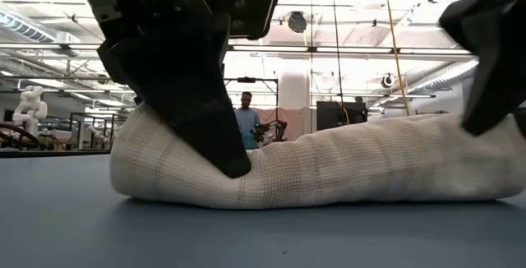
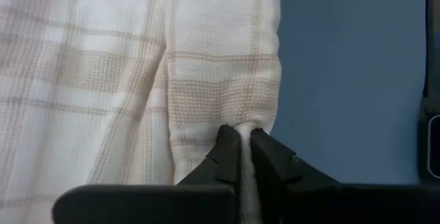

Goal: Roll towel into tight, uniform cylinder
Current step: Roll the white towel

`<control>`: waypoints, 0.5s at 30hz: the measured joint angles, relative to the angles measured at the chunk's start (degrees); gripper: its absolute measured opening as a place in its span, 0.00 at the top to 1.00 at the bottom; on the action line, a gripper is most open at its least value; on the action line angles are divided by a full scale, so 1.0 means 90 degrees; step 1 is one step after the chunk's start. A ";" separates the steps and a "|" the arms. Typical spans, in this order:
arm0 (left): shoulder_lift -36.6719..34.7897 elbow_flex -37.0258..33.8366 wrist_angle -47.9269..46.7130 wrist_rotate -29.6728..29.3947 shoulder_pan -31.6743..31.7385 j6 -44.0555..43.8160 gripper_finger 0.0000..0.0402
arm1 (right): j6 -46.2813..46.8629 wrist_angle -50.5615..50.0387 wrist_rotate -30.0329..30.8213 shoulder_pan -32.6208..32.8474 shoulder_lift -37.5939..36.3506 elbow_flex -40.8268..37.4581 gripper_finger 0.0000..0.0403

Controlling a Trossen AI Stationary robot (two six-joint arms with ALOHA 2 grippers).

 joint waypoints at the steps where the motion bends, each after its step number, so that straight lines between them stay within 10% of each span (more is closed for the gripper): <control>1: 0.0000 0.0000 0.0001 0.0089 0.0028 -0.0039 0.94 | -0.0001 0.0002 0.0009 -0.0052 0.0076 0.0000 0.34; 15: -0.0005 0.0000 -0.0133 0.0258 0.0140 -0.0150 0.94 | -0.0591 -0.0790 0.0555 -0.0055 0.0205 0.0573 0.34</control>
